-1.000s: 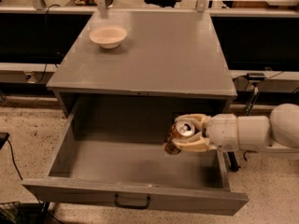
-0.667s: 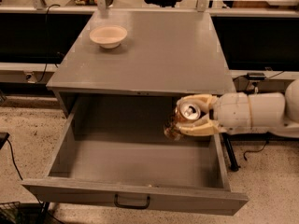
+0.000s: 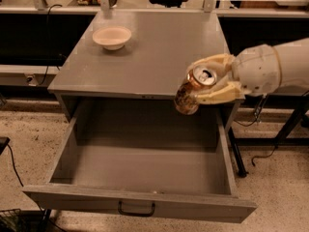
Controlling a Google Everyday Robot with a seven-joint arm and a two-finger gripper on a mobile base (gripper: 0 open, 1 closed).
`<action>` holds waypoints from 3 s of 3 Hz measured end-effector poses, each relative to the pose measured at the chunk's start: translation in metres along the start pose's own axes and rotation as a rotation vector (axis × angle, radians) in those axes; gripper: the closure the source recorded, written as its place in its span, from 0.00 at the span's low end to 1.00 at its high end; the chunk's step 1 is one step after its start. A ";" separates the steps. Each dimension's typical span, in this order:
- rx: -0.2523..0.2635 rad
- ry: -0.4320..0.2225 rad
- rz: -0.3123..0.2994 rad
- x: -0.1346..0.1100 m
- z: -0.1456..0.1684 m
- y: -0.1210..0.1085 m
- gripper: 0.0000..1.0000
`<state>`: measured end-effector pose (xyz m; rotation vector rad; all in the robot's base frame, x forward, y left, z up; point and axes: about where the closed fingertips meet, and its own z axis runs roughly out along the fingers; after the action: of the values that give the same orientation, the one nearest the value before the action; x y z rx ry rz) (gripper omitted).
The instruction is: Pick orange can from top drawer and place on counter
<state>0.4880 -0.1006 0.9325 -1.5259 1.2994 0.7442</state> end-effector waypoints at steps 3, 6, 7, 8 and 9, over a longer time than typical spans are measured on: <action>0.036 0.101 0.277 0.025 -0.007 -0.129 1.00; 0.314 0.334 0.420 0.092 -0.017 -0.157 0.51; 0.313 0.334 0.421 0.093 -0.013 -0.157 0.28; 0.307 0.333 0.421 0.094 -0.010 -0.157 0.04; 0.294 0.284 0.390 0.084 -0.014 -0.152 0.00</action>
Offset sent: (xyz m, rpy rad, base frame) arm 0.1358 -0.0283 0.0325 0.0132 0.2729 -0.1137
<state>0.6528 -0.1497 0.9041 -1.1823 1.8648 0.5527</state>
